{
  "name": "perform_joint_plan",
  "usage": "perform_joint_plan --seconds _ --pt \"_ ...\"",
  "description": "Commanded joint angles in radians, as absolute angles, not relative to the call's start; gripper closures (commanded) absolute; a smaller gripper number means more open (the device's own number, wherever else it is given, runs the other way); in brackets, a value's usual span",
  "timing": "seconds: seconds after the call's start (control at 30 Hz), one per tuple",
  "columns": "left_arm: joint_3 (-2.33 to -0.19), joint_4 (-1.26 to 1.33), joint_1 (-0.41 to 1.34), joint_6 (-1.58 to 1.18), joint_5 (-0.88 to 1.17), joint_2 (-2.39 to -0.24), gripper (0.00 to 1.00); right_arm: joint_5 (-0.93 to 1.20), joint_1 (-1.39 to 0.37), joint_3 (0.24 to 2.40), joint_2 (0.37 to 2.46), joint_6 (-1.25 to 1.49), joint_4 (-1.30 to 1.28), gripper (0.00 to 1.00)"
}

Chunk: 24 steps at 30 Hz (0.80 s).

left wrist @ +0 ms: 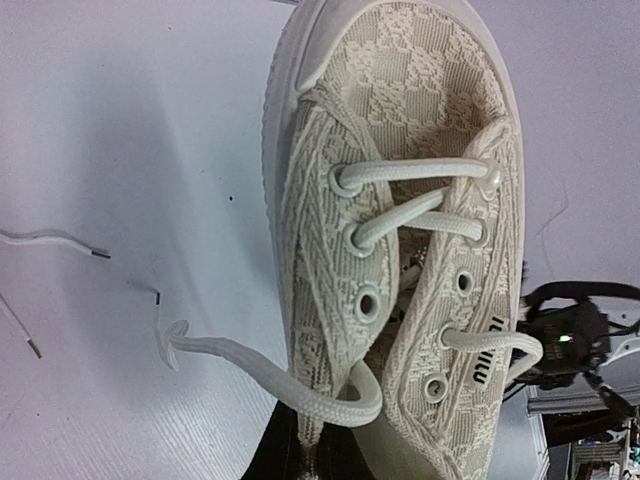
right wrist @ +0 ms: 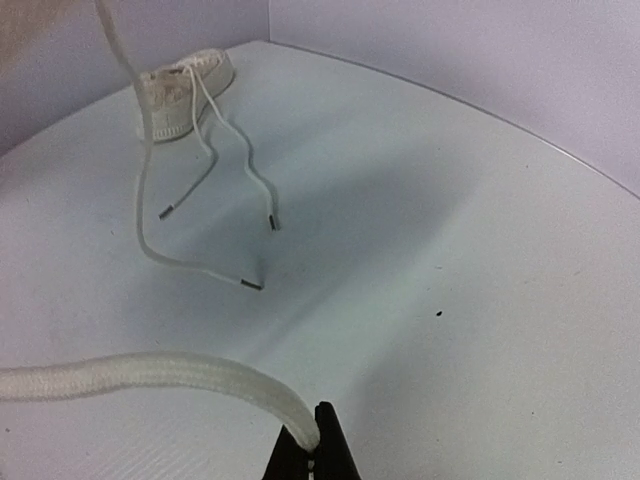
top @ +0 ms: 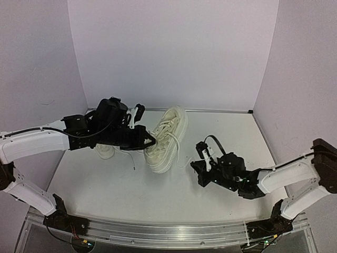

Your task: Tie the shoes

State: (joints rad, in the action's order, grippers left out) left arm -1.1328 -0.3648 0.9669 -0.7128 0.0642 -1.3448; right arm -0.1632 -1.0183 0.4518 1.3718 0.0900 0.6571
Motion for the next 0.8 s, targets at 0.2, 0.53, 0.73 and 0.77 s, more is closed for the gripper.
perform_joint_plan --seconds 0.2,0.53,0.73,0.77 --pt "-1.112 -0.189 1.015 -0.767 0.016 -1.561 1.00 -0.242 -1.026 0.388 0.934 0.383 0.218 1.00" --pt "-1.274 -0.232 1.130 -0.858 -0.069 -1.866 1.00 -0.341 -1.026 0.403 0.970 0.511 0.048 1.00" --pt "-1.295 -0.308 1.150 -0.829 -0.085 -1.855 0.79 -0.369 -1.025 0.431 1.060 0.572 0.037 1.00" --pt "-1.298 -0.335 1.150 -0.816 -0.109 -1.829 0.74 -0.367 -1.025 0.438 1.074 0.579 0.036 1.00"
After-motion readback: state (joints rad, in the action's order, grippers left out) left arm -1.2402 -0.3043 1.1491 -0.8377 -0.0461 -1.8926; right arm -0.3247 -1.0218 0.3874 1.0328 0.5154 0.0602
